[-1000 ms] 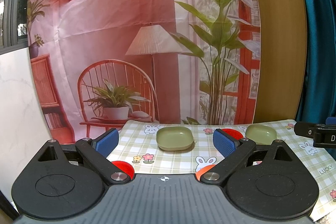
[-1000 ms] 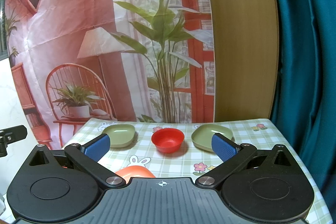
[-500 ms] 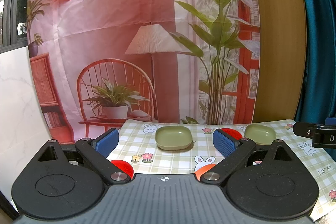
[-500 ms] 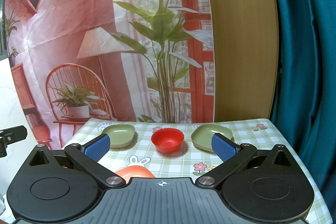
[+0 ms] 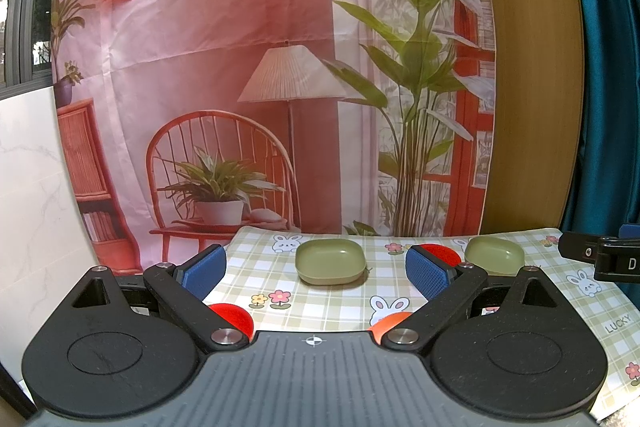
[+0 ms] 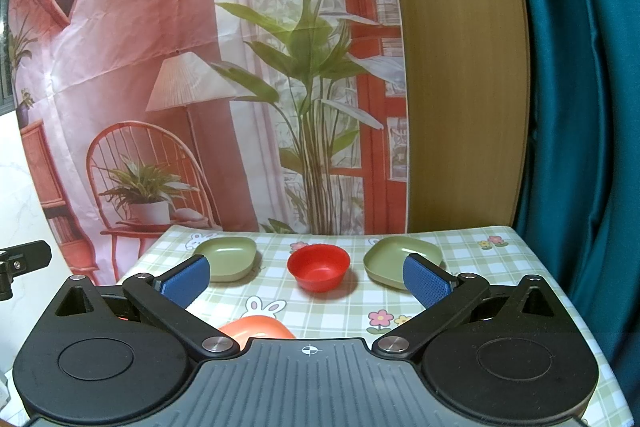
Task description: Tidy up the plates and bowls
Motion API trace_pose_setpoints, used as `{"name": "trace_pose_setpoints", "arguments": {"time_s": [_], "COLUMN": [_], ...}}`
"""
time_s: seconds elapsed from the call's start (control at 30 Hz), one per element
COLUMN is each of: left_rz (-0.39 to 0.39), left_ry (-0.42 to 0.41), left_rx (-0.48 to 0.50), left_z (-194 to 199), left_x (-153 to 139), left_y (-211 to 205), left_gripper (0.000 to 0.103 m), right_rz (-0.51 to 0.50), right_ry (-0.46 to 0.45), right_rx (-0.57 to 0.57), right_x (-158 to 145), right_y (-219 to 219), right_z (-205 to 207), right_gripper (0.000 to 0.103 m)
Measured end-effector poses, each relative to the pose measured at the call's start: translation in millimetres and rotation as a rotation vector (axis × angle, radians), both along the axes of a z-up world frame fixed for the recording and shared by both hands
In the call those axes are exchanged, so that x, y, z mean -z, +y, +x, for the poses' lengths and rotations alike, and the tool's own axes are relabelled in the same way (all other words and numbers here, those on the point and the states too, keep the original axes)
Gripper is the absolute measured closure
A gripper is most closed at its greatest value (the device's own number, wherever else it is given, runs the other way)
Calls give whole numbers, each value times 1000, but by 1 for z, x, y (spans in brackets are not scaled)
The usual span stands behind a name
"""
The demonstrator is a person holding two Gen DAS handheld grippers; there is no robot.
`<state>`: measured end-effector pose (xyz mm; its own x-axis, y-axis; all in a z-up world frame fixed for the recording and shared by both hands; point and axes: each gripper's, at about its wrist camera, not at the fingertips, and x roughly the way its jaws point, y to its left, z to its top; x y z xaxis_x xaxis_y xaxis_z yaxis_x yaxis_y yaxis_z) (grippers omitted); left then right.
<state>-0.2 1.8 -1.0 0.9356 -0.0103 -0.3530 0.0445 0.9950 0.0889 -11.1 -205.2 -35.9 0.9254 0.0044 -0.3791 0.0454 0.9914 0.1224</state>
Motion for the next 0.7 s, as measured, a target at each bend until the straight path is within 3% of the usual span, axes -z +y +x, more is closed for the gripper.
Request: {"name": "trace_pose_setpoints", "arguments": {"time_s": [0.57, 0.7], "left_rz": [-10, 22], "left_ry": [3, -9], "left_rx": [0, -21], "left_z": [2, 9], "left_x": [0, -1], "left_y": [1, 1], "left_gripper": [5, 5], "right_rz": [2, 26], "right_ry": [-2, -10], "right_rx": [0, -6], "right_x": [1, 1], "right_y": [-1, -6], "right_z": [2, 6], "right_gripper": [0, 0]}}
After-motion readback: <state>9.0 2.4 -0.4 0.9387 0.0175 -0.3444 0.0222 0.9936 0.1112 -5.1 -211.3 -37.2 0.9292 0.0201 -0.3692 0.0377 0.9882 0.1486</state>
